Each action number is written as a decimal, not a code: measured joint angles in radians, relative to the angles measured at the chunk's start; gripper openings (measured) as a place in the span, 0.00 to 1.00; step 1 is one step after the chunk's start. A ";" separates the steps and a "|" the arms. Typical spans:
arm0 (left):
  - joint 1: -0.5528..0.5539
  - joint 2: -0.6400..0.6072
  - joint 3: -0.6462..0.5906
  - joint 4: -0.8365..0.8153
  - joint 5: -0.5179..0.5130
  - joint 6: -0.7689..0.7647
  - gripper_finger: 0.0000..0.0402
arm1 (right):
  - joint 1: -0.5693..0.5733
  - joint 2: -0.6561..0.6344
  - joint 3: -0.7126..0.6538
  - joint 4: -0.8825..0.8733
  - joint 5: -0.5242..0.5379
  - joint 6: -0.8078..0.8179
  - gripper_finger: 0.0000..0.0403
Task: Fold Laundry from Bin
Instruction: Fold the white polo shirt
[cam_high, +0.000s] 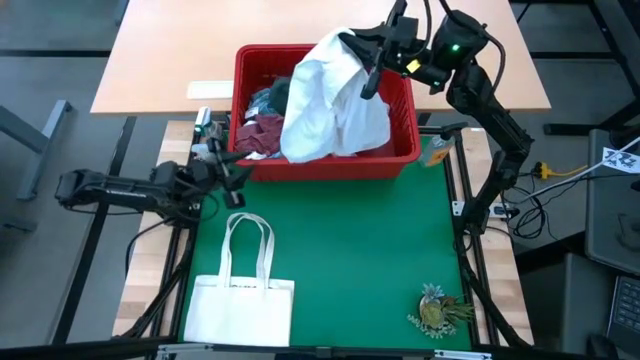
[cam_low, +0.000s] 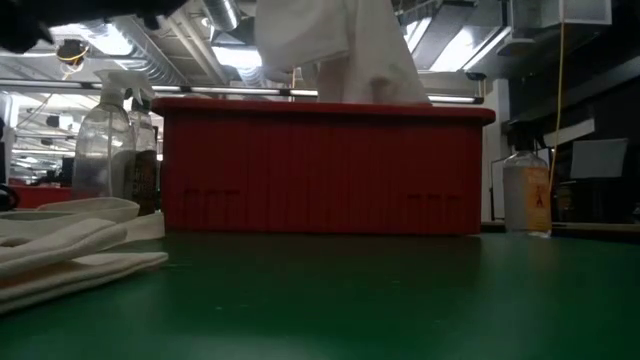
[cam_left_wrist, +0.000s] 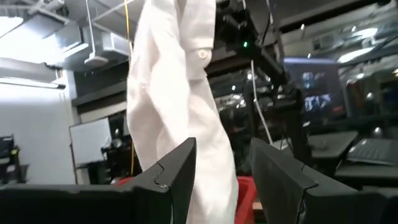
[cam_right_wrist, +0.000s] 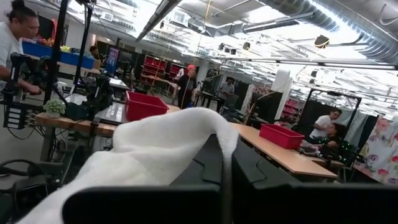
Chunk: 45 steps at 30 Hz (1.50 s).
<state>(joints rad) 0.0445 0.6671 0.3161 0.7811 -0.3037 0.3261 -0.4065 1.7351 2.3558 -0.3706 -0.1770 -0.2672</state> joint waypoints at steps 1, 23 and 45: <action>0.005 0.031 0.020 0.000 -0.004 0.000 0.37 | 0.000 0.000 0.000 0.000 0.000 0.000 0.01; 0.099 0.400 0.272 -0.003 -0.087 -0.073 0.37 | 0.000 0.000 -0.001 0.000 0.000 0.000 0.01; 0.037 0.391 0.273 -0.002 -0.107 -0.220 0.37 | 0.000 0.000 -0.001 -0.045 0.000 0.000 0.01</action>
<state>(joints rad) 0.0811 1.0576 0.5888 0.7788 -0.4111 0.1062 -0.4065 1.7351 2.3547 -0.4152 -0.1772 -0.2668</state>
